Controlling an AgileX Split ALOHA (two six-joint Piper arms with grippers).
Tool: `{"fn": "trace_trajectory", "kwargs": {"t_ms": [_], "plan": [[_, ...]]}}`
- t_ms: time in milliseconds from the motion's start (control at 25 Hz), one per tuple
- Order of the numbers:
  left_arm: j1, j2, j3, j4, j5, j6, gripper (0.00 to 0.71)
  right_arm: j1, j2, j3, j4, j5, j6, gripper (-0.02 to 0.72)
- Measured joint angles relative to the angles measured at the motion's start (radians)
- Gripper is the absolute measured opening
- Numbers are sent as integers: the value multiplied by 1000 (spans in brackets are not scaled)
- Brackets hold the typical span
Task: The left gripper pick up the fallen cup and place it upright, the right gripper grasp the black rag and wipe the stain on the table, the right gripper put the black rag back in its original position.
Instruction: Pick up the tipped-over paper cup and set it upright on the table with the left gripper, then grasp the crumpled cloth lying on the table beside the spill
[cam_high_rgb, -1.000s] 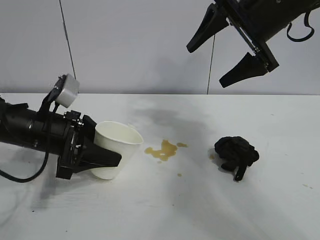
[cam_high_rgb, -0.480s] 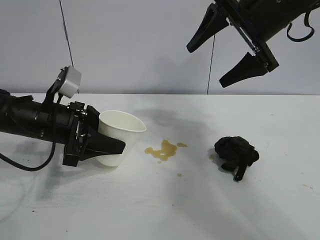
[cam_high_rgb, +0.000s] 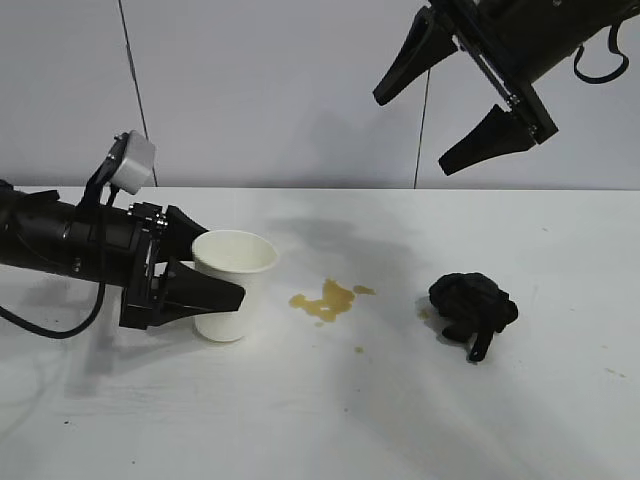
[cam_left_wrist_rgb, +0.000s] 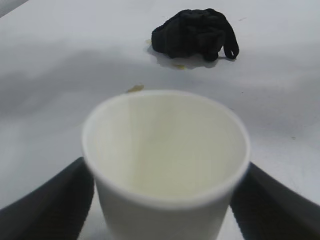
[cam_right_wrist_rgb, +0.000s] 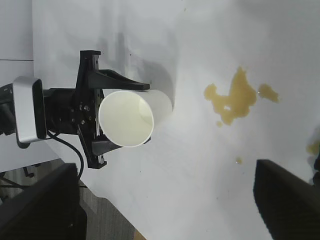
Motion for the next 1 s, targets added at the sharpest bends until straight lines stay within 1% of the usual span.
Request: {"fn": "trace_trajectory", "kwargs": {"t_ms": [160, 280, 400, 520, 680, 800, 880, 1000], "plan": [[50, 0, 0, 0, 59, -44, 605, 0, 0, 0, 0, 0, 0, 650], [74, 0, 0, 0, 78, -58, 607, 0, 0, 0, -1, 0, 0, 650], [76, -14, 0, 1, 78, -122, 627, 0, 0, 0, -1, 0, 0, 650], [76, -62, 0, 1, 78, -164, 648, 0, 0, 0, -1, 0, 0, 650], [76, -142, 0, 3, 85, -210, 657, 0, 0, 0, -1, 0, 0, 650], [76, -205, 0, 6, 88, -306, 657, 0, 0, 0, -1, 0, 0, 650], [76, -255, 0, 13, 58, -398, 657, 0, 0, 0, -1, 0, 0, 650], [76, -326, 0, 78, -53, -559, 657, 0, 0, 0, -1, -1, 0, 650]]}}
